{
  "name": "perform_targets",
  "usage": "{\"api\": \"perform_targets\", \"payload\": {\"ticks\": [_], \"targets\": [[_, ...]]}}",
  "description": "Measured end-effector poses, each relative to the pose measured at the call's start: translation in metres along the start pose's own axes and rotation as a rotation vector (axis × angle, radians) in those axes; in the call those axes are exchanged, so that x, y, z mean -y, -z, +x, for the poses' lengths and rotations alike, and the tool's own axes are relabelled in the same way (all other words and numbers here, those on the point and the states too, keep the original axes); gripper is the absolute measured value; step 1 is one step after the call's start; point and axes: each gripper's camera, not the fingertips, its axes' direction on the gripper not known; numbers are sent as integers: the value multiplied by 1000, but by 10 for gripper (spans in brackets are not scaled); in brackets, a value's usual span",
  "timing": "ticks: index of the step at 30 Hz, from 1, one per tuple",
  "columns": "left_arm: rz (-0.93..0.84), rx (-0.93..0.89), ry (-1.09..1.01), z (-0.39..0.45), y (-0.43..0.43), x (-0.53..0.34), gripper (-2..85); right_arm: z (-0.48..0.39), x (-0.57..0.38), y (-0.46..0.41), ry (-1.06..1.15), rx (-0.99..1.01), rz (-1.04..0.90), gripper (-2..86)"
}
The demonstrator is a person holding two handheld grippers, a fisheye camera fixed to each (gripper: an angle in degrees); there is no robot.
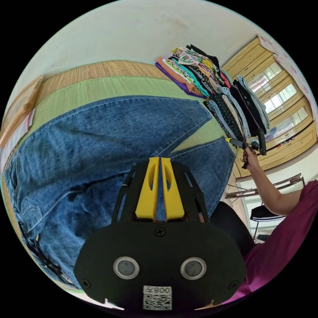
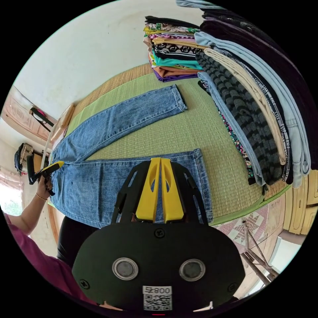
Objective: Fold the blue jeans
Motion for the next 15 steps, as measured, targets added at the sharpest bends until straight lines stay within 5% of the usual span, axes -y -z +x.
{"api": "perform_targets", "payload": {"ticks": [15], "targets": [[-97,23,-339,120,-181,252,83,39,108,-51,57,-89,52,85]]}}
